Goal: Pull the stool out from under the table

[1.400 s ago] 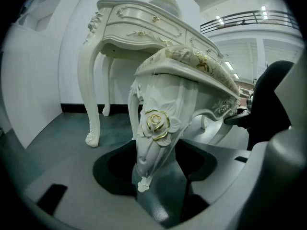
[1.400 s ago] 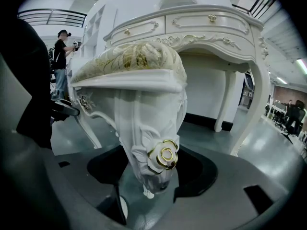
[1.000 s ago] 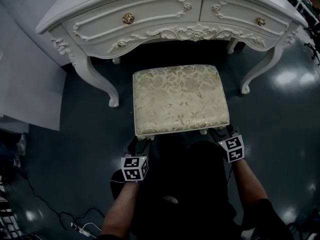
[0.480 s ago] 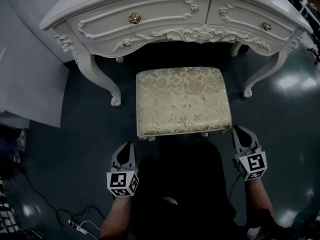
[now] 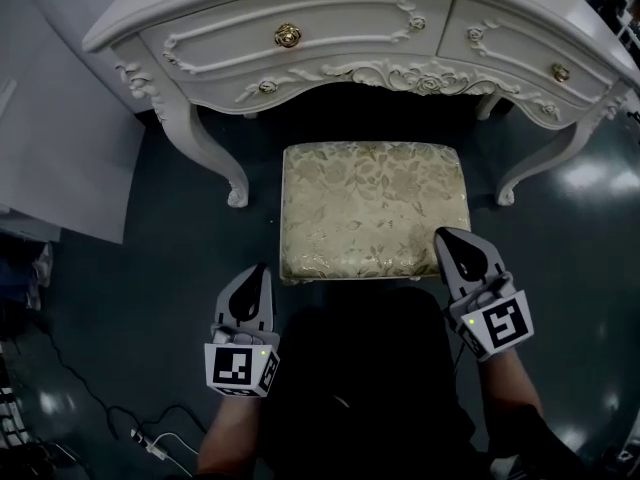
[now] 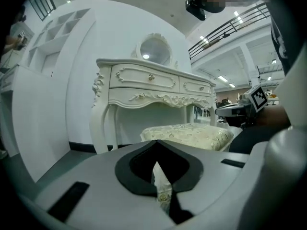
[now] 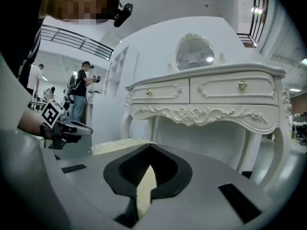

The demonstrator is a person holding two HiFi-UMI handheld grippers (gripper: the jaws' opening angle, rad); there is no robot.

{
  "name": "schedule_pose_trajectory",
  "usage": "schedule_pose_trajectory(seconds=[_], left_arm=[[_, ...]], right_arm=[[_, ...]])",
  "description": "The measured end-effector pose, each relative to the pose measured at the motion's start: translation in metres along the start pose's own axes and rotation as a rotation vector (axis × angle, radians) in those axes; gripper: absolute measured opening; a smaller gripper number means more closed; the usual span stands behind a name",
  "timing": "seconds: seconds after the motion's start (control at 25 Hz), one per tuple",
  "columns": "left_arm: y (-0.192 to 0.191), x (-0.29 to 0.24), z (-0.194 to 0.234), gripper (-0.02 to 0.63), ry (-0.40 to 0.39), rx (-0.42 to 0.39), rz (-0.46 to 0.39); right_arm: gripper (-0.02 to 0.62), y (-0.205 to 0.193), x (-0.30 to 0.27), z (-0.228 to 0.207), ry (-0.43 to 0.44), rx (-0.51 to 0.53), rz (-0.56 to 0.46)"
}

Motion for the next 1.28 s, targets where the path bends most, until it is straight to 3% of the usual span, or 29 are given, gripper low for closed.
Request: schedule_pose_trajectory(seconds=[0.12, 0.28, 0.52, 0.64, 0.8, 1.0, 1.28], left_arm=[[0.013, -0.004, -0.006, 0.008, -0.006, -0.009, 0.001], [0.039, 0.000, -0.017, 0.008, -0.024, 0.006, 0.044], [0.115, 0.030, -0.040, 0.008, -0.084, 0.032, 0.184], [0.149, 0.060, -0.050, 0.008, -0.113, 0.048, 0.180], [0.211, 0.115, -0.068, 0.008, -0.120, 0.124, 0.232], [0.272, 0.184, -0.092, 0.008, -0.201, 0.184, 0.273], [0.353, 0.273, -0.100, 0.008, -0.288, 0.082, 0.212]], right_arm=[[0.028, 0.009, -0.017, 0.006, 0.074, 0.018, 0.018], [0.028, 0.029, -0.026, 0.008, 0.152, 0.052, 0.114], [0.027, 0.100, -0.003, 0.005, 0.250, 0.044, 0.228], [0.028, 0.141, 0.026, 0.006, 0.278, 0.019, 0.277], [0.028, 0.205, 0.078, 0.009, 0.289, -0.011, 0.314], [0.028, 0.283, 0.145, 0.017, 0.239, -0.063, 0.318], [0.028, 0.358, 0.226, 0.055, 0.206, -0.128, 0.240]])
Point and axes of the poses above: the fingertips, and each gripper's own axes: x backward along the fingers, z to its left, y out of its top, the point moved 9 cm from there along x, backward along the fingers, and after that the axes turned 13 degrees about z, right-handed, at the moved point
